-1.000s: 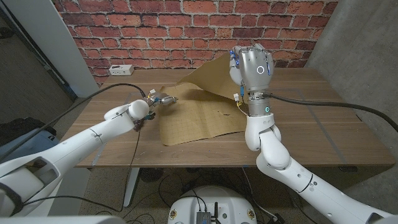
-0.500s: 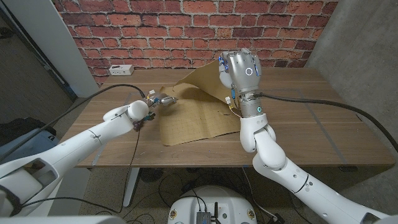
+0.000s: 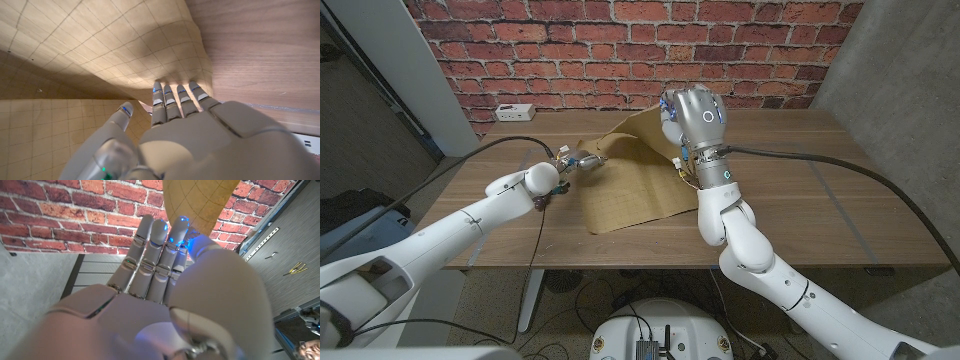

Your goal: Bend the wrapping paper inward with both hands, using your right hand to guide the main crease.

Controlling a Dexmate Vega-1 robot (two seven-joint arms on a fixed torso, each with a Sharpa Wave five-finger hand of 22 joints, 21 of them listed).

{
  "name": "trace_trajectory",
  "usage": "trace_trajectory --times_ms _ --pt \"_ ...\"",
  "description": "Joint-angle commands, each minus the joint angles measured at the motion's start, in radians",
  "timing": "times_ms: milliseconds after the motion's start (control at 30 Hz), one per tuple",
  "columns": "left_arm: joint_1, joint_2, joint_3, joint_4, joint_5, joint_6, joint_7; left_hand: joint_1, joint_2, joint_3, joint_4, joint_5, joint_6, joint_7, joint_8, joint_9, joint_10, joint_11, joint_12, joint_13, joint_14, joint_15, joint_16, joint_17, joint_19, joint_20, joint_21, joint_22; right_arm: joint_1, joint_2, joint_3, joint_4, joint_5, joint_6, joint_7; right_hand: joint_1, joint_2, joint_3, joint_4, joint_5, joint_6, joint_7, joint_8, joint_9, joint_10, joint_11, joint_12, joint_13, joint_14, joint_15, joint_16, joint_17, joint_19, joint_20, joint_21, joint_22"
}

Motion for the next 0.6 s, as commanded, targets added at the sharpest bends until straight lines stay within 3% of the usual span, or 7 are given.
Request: trace_trajectory --times_ms 33,167,367,533,600 --pt "0.01 0.001 -0.005 -0.004 -0.001 -0.011 0.008 -0.006 0.011 0.009 0.001 0.003 0.0 -0.006 0.002 0.005 0.009 -0.004 -0.001 0.001 0.01 -0.002 -0.001 0.001 0.009 0.002 -0.005 0.003 -0.025 0.052 0.008 -0.024 0.141 -0.008 0.081 -0.007 0.007 -0.012 0.003 -0.008 0.052 0.032 -0.008 0.112 -0.003 -0.005 -0.01 -0.005 0.033 -0.074 -0.005 -0.013 -0.01 0.003 0.009 0.0" --pt "0.015 0.002 -0.009 -0.008 -0.002 -0.013 0.013 -0.006 0.01 0.009 0.0 0.003 -0.001 -0.006 0.002 0.005 0.01 -0.003 -0.001 0.001 0.012 -0.001 0.0 0.001 0.01 0.002 -0.006 0.003 -0.029 0.052 0.005 -0.037 0.165 -0.027 0.12 -0.011 0.015 -0.029 0.008 -0.021 0.05 0.035 -0.021 0.102 -0.011 0.001 -0.026 -0.022 0.028 -0.067 -0.021 -0.052 -0.021 0.004 0.019 0.0" --pt "0.017 0.004 -0.009 -0.013 0.0 -0.013 0.012 -0.005 0.01 0.01 -0.001 0.003 0.0 -0.007 0.003 0.005 0.01 -0.004 -0.001 0.001 0.012 0.0 0.0 0.0 0.011 0.002 -0.008 0.003 -0.035 0.025 0.013 -0.059 0.213 -0.014 0.151 -0.073 0.044 -0.073 0.044 -0.033 0.043 0.034 -0.047 0.083 -0.035 0.016 -0.052 -0.036 0.007 -0.05 -0.039 -0.103 -0.049 0.019 0.033 0.0" --pt "0.017 0.007 -0.01 -0.022 0.006 -0.011 0.011 -0.004 0.01 0.011 -0.002 0.003 0.001 -0.007 0.004 0.005 0.011 0.0 -0.001 0.001 0.013 -0.001 0.0 0.0 0.012 0.003 -0.01 0.003 -0.033 -0.021 0.023 -0.075 0.25 0.031 0.174 -0.189 0.041 -0.136 0.092 -0.038 0.037 0.042 -0.075 0.063 -0.056 0.033 -0.066 -0.032 -0.006 -0.038 -0.034 -0.126 -0.059 0.033 0.046 -0.005" --pt "0.018 0.009 -0.011 -0.027 0.007 -0.009 0.01 -0.004 0.009 0.011 -0.002 0.003 0.001 -0.007 0.004 0.005 0.011 0.0 -0.001 0.001 0.013 -0.001 0.0 0.0 0.012 0.002 -0.01 0.003 -0.031 -0.039 0.028 -0.084 0.264 0.047 0.19 -0.264 0.029 -0.174 0.12 -0.044 0.036 0.043 -0.088 0.053 -0.059 0.04 -0.074 -0.037 -0.013 -0.027 -0.036 -0.143 -0.062 0.041 0.051 -0.007"
